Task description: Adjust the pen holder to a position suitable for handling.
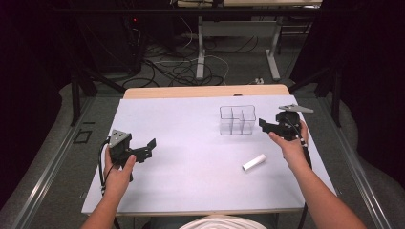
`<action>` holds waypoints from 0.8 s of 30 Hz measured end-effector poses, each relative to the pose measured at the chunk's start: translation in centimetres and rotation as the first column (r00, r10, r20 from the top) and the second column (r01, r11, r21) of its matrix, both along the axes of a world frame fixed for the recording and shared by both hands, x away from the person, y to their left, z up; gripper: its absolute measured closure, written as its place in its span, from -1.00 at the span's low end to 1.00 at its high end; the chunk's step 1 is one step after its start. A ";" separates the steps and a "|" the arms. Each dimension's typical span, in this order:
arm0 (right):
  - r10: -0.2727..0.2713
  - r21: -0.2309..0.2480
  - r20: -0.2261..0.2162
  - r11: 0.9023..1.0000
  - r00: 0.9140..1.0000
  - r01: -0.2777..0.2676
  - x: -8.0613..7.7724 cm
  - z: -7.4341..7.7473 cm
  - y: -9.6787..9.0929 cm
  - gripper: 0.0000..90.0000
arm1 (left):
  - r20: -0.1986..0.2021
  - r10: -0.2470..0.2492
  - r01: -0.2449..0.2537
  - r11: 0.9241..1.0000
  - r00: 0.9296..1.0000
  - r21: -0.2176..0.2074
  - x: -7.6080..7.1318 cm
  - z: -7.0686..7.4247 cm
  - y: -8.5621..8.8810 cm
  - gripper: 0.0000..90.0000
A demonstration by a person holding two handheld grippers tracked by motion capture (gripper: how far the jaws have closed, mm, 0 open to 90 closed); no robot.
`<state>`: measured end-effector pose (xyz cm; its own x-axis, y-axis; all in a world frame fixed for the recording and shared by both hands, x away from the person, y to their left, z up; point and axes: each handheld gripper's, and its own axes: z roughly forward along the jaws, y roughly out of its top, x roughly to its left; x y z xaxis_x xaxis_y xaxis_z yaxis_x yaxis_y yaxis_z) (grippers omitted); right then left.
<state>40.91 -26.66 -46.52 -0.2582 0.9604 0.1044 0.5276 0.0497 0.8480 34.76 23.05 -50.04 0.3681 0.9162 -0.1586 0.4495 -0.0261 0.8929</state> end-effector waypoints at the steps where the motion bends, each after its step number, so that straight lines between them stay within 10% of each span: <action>1: 0.007 -0.006 -0.002 1.000 1.000 -0.007 0.3 0.2 0.0 -0.29 | -0.003 0.000 0.000 1.000 1.000 0.001 0.0 0.0 0.0 -0.99; 24: -0.011 -0.030 -0.037 0.999 0.999 0.010 6.0 -0.2 1.1 0.64 | -0.017 -0.007 0.007 1.000 1.000 0.010 0.2 -0.3 -0.2 -0.99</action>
<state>46.89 -25.57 -46.67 -0.2447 0.9659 0.0850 0.5597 0.0692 0.8258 34.93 22.82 -50.35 0.3717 0.9152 -0.1560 0.4645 -0.0378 0.8848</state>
